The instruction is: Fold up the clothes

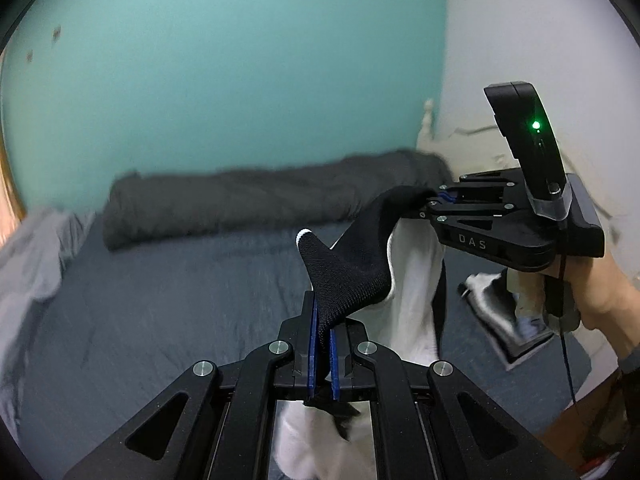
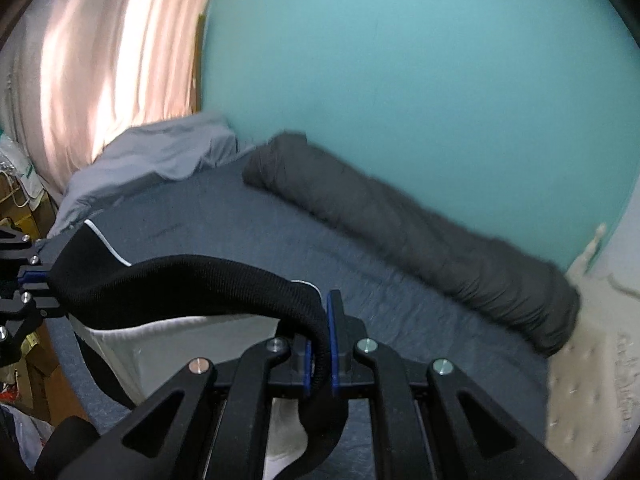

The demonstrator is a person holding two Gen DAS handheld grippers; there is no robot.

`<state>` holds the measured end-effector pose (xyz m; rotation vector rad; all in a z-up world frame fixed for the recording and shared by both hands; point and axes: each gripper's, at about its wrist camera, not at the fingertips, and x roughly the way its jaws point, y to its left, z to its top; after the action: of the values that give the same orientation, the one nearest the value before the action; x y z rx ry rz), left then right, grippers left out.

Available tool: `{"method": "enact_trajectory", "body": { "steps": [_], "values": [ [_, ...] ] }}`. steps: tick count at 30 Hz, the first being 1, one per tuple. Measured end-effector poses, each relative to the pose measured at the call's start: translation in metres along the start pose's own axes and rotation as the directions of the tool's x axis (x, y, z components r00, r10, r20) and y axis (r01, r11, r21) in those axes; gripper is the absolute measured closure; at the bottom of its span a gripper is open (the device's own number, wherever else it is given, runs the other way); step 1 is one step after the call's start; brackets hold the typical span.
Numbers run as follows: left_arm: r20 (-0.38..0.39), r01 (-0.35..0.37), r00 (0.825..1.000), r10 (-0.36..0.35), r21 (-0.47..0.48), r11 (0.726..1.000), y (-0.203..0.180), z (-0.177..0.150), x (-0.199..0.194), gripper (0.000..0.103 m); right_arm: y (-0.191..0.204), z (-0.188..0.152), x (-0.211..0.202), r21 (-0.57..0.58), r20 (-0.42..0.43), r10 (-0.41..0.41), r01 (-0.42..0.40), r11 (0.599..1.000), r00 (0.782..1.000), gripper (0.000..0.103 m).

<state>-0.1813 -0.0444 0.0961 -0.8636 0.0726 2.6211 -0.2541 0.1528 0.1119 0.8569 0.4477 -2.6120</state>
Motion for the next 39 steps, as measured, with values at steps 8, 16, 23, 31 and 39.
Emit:
{"method": "enact_trajectory", "body": {
  "steps": [8, 16, 23, 31, 39],
  "values": [
    [-0.190, -0.019, 0.982, 0.002, -0.087, 0.996, 0.059, -0.076, 0.170, 0.098, -0.008, -0.060, 0.194, 0.071, -0.174, 0.090, -0.078, 0.994, 0.981, 0.097],
    [-0.307, -0.048, 0.951, -0.017, -0.201, 0.978, 0.118, -0.140, 0.283, 0.098, -0.007, -0.124, 0.340, 0.148, -0.275, 0.173, -0.136, 0.980, 0.946, 0.097],
    [-0.364, -0.083, 0.931, -0.030, -0.291, 0.953, 0.149, -0.182, 0.349, 0.098, -0.012, -0.159, 0.419, 0.241, -0.339, 0.174, -0.094, 0.966, 0.924, 0.059],
    [-0.388, -0.101, 0.920, -0.049, -0.355, 0.929, 0.175, -0.210, 0.381, 0.098, -0.050, -0.201, 0.395, 0.396, -0.242, 0.239, -0.129, 0.909, 0.940, 0.035],
    [-0.384, -0.112, 0.922, -0.042, -0.371, 0.922, 0.177, -0.214, 0.378, 0.098, -0.040, -0.232, 0.405, 0.419, -0.339, 0.280, -0.123, 0.899, 0.898, 0.033]
  ]
}}
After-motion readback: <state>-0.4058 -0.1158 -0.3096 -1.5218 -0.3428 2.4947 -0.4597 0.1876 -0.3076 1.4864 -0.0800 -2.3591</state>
